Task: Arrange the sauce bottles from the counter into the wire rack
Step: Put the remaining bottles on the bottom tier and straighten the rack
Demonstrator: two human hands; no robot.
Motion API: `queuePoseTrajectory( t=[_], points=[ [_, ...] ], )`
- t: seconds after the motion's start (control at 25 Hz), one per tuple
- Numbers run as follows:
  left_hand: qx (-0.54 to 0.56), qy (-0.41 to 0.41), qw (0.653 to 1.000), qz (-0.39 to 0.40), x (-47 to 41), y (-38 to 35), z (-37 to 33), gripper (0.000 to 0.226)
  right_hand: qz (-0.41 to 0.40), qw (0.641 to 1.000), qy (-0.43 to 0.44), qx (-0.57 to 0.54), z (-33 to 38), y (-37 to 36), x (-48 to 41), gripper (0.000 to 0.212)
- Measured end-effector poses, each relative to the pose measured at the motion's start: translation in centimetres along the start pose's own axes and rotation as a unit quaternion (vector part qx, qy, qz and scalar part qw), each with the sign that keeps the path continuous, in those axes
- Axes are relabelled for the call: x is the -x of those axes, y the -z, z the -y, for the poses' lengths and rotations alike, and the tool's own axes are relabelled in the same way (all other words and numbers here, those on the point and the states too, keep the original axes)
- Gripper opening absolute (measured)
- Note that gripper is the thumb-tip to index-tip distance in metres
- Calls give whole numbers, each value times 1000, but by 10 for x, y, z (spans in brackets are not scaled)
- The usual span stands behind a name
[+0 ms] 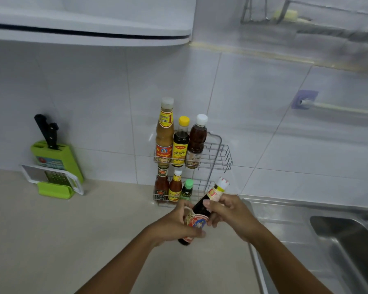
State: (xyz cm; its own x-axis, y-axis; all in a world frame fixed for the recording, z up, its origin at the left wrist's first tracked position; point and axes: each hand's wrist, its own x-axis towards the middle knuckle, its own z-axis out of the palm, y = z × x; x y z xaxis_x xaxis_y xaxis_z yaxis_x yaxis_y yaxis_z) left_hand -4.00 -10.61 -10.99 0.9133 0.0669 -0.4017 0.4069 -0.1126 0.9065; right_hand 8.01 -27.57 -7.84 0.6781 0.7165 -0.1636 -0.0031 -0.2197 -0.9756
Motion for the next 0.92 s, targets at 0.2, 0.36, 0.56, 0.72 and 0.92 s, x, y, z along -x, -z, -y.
queuePoseTrajectory(
  t=[0.2,0.36,0.56,0.72,0.92],
  points=[
    [49,47,974,-216,-31,44,41,46,-190,975,30,113,-25,24,-45,20],
    [100,63,939,-322,-57,72,67,59,-259,953,55,145,-56,24,-84,22],
    [96,73,938,-325,-93,80,76,76,-253,940,60,220,-78,20,-112,25],
    [77,56,937,-337,-106,78,84,65,-209,947,47,240,-81,20,-127,24],
    [85,42,941,-324,-106,80,95,83,-140,943,13,301,-78,20,-147,23]
  ],
)
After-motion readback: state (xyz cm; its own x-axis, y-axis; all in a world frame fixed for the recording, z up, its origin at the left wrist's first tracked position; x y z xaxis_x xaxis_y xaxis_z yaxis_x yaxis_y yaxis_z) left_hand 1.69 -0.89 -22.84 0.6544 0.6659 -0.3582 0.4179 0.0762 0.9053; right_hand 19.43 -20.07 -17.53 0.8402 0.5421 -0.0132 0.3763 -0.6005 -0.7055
